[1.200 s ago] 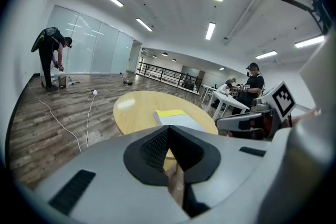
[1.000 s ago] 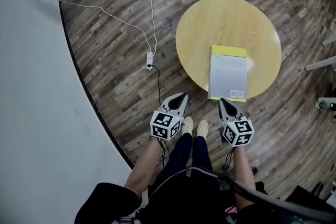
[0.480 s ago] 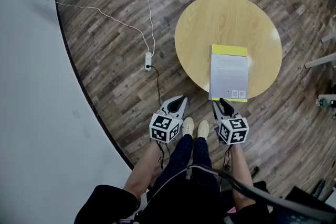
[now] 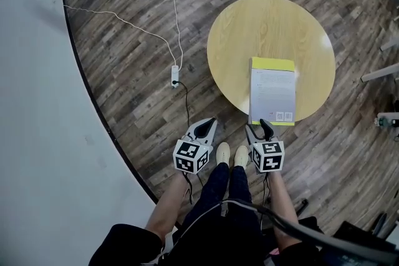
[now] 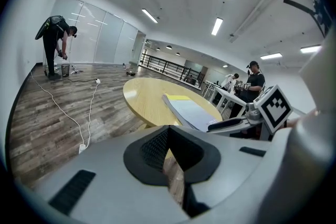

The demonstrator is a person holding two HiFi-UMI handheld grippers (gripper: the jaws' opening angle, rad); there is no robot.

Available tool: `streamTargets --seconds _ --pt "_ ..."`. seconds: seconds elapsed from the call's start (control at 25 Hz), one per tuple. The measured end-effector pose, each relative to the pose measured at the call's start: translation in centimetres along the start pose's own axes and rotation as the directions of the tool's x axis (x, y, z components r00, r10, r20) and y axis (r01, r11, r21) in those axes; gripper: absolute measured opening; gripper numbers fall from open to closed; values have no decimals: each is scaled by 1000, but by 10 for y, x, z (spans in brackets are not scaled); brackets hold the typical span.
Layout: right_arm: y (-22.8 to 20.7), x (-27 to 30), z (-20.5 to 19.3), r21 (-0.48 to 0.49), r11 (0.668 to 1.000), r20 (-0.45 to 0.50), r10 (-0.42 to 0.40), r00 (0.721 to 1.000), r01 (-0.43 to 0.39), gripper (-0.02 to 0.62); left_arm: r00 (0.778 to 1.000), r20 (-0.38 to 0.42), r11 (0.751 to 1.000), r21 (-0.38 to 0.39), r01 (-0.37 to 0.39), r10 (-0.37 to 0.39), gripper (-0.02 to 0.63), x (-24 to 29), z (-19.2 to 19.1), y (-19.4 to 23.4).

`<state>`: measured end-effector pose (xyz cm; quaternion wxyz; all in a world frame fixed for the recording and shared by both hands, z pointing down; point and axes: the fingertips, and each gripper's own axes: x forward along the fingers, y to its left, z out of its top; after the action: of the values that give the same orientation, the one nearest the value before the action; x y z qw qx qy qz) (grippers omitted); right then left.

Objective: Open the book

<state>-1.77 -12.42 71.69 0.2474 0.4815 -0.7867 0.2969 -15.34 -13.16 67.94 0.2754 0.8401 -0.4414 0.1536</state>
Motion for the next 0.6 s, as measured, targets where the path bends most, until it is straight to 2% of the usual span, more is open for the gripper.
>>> streamTargets --seconds 0.28,0.6 --pt "-3 9 -7 7 1000 -28 -11 1000 11 204 1000 -13 1000 -12 3 -4 -2 3 -8 4" --pt "-6 11 -8 -59 996 -37 -64 997 62 202 1000 -25 1000 -26 -3 2 -2 4 -14 10"
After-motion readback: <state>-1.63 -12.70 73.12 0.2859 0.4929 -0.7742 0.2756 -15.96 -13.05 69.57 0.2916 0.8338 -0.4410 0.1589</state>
